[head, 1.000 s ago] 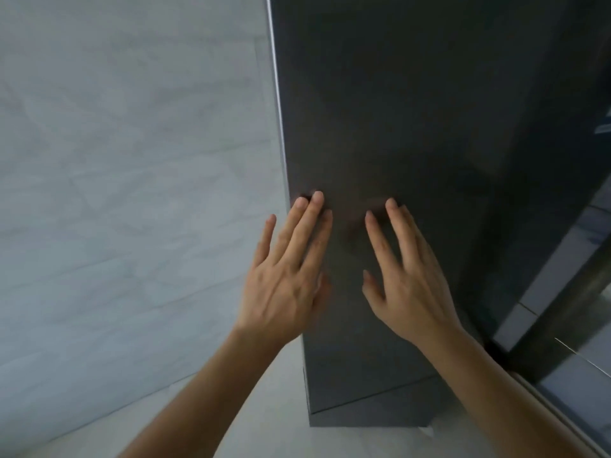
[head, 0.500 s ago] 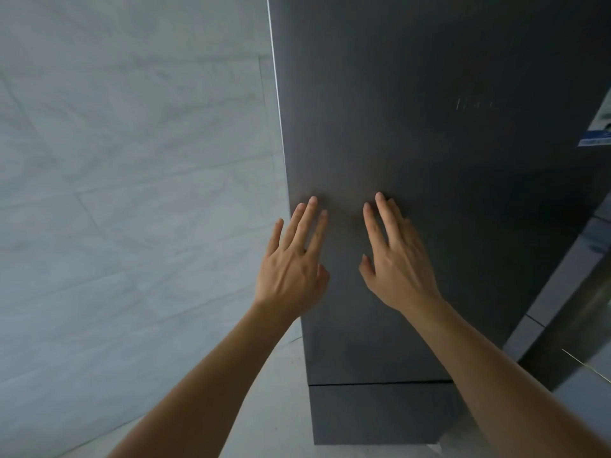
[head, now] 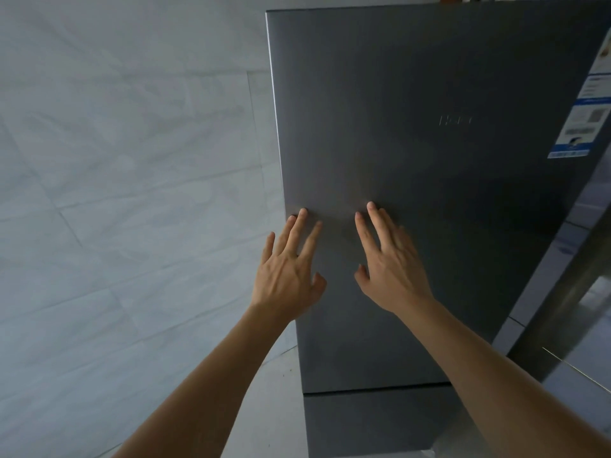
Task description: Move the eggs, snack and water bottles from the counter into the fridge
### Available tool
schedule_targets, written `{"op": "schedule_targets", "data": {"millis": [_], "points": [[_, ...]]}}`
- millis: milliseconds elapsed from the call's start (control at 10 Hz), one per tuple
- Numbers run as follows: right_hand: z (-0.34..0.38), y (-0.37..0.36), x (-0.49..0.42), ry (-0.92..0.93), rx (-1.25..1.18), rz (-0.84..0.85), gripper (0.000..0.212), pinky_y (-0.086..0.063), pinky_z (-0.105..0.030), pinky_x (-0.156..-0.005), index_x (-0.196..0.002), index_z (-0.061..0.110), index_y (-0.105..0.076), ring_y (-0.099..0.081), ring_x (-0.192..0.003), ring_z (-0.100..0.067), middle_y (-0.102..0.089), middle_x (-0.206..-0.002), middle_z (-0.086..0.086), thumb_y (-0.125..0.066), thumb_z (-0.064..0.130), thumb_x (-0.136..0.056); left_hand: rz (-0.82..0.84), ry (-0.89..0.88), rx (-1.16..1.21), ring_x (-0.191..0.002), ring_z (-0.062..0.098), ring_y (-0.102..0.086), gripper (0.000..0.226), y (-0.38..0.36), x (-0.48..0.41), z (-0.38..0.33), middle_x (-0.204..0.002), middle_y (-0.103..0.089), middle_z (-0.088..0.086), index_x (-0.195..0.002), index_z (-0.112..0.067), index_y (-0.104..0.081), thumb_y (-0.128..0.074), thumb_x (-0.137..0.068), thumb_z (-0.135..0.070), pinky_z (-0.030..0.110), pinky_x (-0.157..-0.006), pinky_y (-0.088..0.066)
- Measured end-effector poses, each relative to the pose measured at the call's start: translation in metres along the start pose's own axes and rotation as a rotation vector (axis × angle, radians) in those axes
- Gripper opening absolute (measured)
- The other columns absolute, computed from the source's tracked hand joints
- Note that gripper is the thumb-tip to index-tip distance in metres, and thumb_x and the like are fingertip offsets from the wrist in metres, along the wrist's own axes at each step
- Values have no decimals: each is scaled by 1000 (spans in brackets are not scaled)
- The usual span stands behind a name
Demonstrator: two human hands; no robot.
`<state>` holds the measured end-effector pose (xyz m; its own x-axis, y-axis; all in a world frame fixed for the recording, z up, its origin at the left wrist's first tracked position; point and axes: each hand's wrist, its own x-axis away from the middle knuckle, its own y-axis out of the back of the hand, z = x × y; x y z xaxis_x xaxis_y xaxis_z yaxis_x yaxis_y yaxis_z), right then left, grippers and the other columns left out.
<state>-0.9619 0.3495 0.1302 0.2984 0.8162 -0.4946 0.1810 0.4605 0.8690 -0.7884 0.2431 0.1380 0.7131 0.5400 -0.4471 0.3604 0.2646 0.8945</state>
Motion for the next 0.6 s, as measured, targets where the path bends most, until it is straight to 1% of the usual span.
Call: {"op": "schedule_targets", "data": {"millis": [100, 200, 400, 500, 600], "points": [[2, 8, 5, -16, 7, -10, 89, -35, -54, -115, -158, 13, -20, -27, -148, -34, -12, -166, -13, -66, 36, -84, -5, -9, 31, -153, 26, 2, 82, 7, 3, -3, -167, 1, 2, -157, -30, -7, -48, -90, -54, 49, -124, -10], [4, 7, 19, -40, 8, -25, 80, -37, -53, -114, -155, 14, -30, -35, -145, -33, -26, -162, -15, -63, 38, -86, -17, -26, 47, -153, 25, -8, 76, 6, 14, -7, -166, -12, 0, -155, -31, -15, -43, -90, -58, 49, -122, -18], [9, -19, 68, -141, -31, 68, 68, -39, -49, -112, -148, 18, -44, -43, -139, -28, -50, -147, -9, -58, 43, -86, 42, -27, 111, -146, 23, -28, 66, -20, 50, -23, -157, -35, -2, -151, -29, -30, -39, -91, -56, 43, -120, -25], [7, -24, 91, -178, -50, 81, 64, -45, -47, -105, -142, 18, -49, -52, -130, -28, -57, -138, -7, -49, 46, -85, 30, -45, 128, -140, 24, -40, 64, -33, 64, -32, -150, -47, -1, -147, -26, -40, -41, -90, -55, 41, -115, -30], [4, -30, 107, -203, -75, 95, 61, -50, -44, -97, -138, 18, -53, -58, -118, -28, -60, -131, -7, -53, 45, -83, 56, -50, 136, -133, 24, -49, 63, -43, 71, -37, -143, -55, -1, -143, -25, -46, -42, -88, -55, 40, -110, -38]]}}
